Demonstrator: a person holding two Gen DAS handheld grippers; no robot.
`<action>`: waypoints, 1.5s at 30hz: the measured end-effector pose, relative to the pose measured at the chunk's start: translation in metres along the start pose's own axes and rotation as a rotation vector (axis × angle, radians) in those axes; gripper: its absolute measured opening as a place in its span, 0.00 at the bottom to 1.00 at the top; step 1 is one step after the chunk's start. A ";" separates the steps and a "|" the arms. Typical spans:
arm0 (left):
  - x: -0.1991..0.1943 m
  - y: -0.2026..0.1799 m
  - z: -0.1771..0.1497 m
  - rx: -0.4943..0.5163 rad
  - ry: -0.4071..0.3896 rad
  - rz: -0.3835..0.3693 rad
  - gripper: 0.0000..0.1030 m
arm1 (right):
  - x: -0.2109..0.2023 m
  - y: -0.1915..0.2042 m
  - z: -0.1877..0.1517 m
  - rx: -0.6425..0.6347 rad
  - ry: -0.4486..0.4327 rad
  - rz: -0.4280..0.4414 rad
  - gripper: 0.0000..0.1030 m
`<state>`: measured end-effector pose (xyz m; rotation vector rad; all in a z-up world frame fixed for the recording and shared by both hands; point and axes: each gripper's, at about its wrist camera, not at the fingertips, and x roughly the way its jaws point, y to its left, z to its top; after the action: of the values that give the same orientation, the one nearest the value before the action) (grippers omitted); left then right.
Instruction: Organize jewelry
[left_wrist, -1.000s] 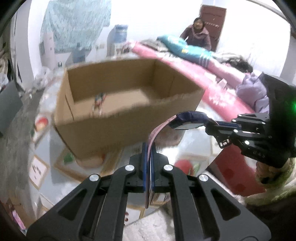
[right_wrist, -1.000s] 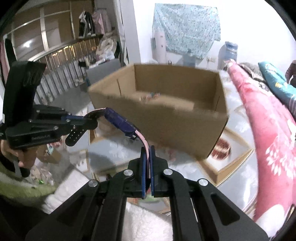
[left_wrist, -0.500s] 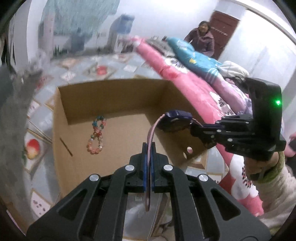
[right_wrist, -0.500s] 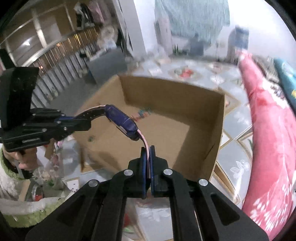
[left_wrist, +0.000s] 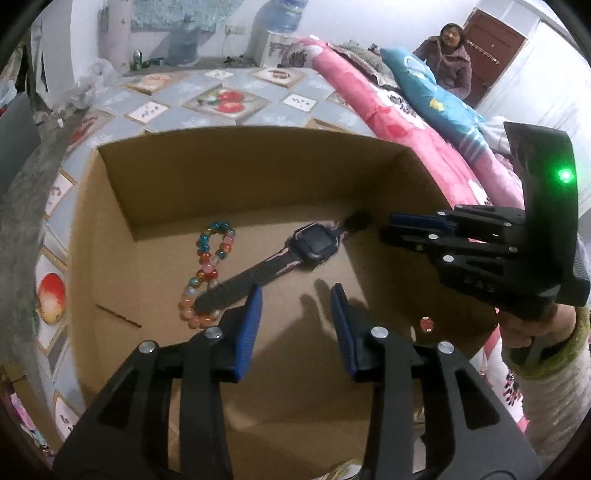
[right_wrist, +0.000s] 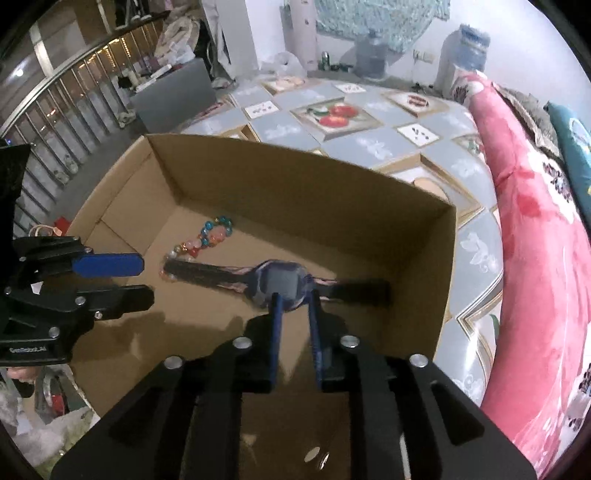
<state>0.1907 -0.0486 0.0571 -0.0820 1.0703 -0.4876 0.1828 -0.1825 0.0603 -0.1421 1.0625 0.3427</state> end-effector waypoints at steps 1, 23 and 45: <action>-0.005 0.000 -0.002 0.007 -0.014 0.006 0.36 | -0.001 0.002 0.000 -0.008 -0.005 -0.007 0.16; -0.126 0.075 -0.119 -0.092 -0.306 0.096 0.47 | 0.105 0.092 0.062 0.008 0.297 0.163 0.16; -0.127 0.089 -0.135 -0.128 -0.292 0.122 0.50 | 0.093 0.101 0.065 0.263 0.096 0.505 0.35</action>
<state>0.0566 0.1069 0.0688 -0.1940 0.8136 -0.2858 0.2429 -0.0510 0.0155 0.3555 1.2234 0.6496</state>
